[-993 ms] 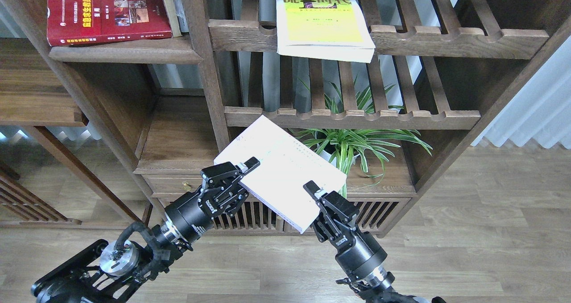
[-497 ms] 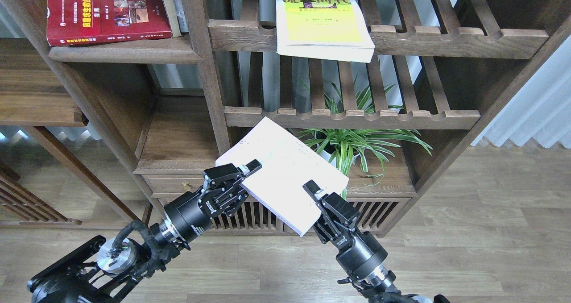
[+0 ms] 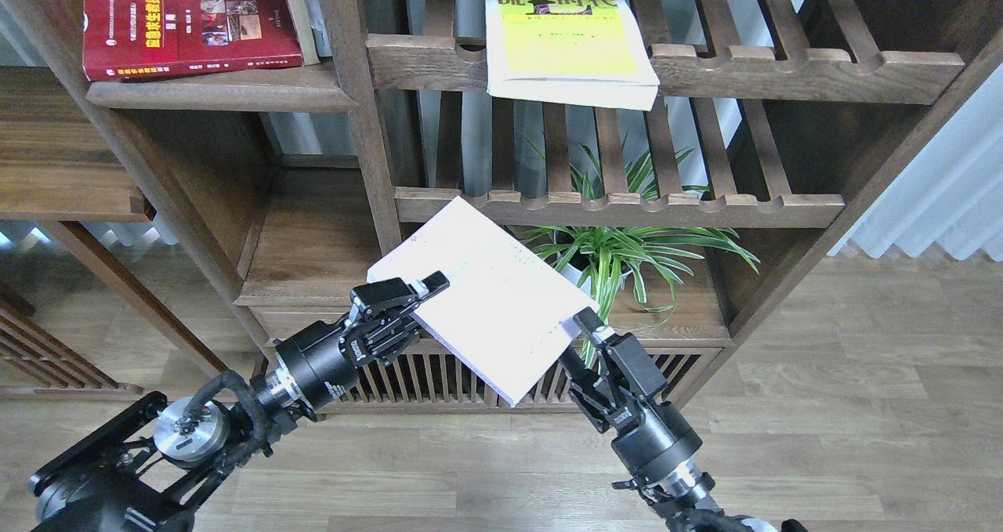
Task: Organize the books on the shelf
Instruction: 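Release with the right gripper and lift the white book up with the left gripper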
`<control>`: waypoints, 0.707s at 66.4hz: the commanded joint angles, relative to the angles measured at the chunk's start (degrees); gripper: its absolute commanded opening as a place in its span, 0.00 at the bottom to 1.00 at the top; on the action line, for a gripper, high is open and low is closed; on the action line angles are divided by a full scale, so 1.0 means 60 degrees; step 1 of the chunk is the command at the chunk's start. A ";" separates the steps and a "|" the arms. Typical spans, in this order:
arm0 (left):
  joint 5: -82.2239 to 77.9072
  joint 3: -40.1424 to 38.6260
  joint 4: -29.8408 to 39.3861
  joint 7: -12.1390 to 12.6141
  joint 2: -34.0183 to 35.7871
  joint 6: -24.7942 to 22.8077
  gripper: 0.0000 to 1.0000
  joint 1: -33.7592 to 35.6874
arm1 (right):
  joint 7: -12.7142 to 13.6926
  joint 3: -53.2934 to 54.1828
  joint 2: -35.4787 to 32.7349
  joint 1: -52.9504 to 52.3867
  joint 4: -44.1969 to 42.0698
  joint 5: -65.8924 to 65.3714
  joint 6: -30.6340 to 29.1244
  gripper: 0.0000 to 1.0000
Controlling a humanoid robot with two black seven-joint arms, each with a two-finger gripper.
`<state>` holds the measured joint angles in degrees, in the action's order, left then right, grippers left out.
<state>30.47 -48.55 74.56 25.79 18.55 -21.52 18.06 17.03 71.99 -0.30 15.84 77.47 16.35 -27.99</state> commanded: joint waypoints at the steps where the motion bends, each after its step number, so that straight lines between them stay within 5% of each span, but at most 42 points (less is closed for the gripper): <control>1: -0.0054 -0.0141 0.0757 -0.0167 0.1258 -0.0323 0.02 -0.0271 | 0.0004 0.0057 0.0005 0.0041 -0.0094 -0.0001 -0.0001 0.99; 6: -0.0171 -0.0302 0.0772 -0.0226 0.1917 -0.1079 0.02 -0.0403 | 0.0004 -0.0002 0.0020 0.0041 -0.0094 -0.0001 -0.0001 0.99; 47: 0.1555 -0.2514 0.0772 -0.0226 0.6002 -0.1079 0.02 -0.0682 | 0.0048 -0.0573 0.0049 -0.0194 -0.0167 -0.0103 -0.0001 0.99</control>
<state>37.48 -62.27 79.21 24.53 51.75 -28.00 13.45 17.23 69.08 0.00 14.80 76.53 15.90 -27.99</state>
